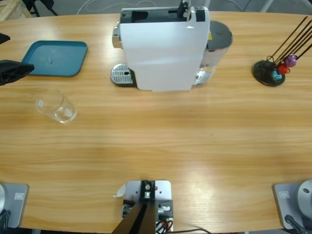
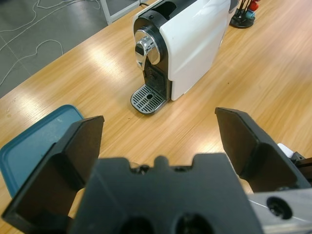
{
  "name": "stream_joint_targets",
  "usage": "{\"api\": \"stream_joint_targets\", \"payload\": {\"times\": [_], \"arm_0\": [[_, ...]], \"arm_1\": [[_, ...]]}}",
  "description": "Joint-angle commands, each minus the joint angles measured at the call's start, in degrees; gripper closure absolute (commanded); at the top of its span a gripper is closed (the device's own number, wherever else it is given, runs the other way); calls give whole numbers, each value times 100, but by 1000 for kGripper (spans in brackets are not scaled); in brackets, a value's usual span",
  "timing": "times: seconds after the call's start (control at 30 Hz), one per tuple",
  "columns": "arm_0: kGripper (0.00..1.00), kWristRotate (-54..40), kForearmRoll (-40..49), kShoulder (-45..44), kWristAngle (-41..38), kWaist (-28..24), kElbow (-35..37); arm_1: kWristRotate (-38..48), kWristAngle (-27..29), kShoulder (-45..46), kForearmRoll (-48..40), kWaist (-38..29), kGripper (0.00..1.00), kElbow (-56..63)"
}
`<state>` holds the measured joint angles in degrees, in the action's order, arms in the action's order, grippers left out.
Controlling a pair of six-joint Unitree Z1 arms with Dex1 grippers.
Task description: Pour coffee
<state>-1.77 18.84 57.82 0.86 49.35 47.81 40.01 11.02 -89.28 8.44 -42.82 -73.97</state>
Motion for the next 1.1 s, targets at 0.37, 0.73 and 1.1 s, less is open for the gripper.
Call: {"api": "stream_joint_targets", "payload": {"times": [0.37,0.73,1.1], "arm_0": [[18,-25,269,-134,-103,57,-252],[18,-2,463,-244,-86,62,-281],[18,151,463,-288,-54,64,-317]], "arm_1": [[447,-90,-817,-498,-684,1000,-89],[255,-420,-1526,-1322,-846,1000,25],[67,-446,-2413,-1857,-1113,1000,661]]}}
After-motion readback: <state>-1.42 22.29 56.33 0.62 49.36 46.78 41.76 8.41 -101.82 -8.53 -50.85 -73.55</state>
